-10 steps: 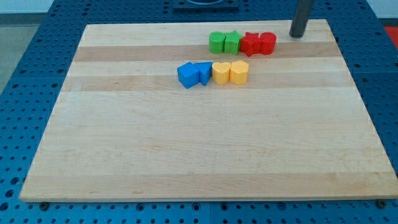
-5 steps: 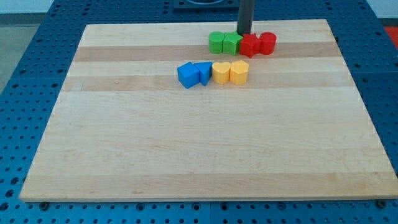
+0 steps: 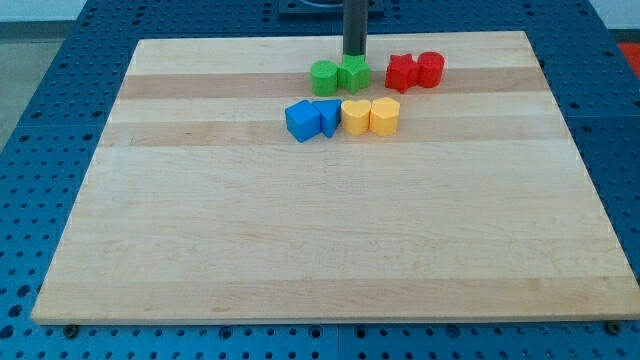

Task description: Move the green star and green circle down a bit

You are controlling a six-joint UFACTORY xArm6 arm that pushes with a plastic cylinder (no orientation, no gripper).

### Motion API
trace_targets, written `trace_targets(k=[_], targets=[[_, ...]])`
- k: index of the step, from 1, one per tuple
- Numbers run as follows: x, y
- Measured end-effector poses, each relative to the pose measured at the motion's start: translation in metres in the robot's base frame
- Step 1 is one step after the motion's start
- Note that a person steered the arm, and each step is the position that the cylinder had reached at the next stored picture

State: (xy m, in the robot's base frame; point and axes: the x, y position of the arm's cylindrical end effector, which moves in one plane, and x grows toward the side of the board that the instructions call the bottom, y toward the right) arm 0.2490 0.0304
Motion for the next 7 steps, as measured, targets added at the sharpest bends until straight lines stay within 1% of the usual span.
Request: trace_targets(k=[2, 4, 7], targets=[[-0.005, 0.019], [-0.003, 0.023], [0.029, 0.024]])
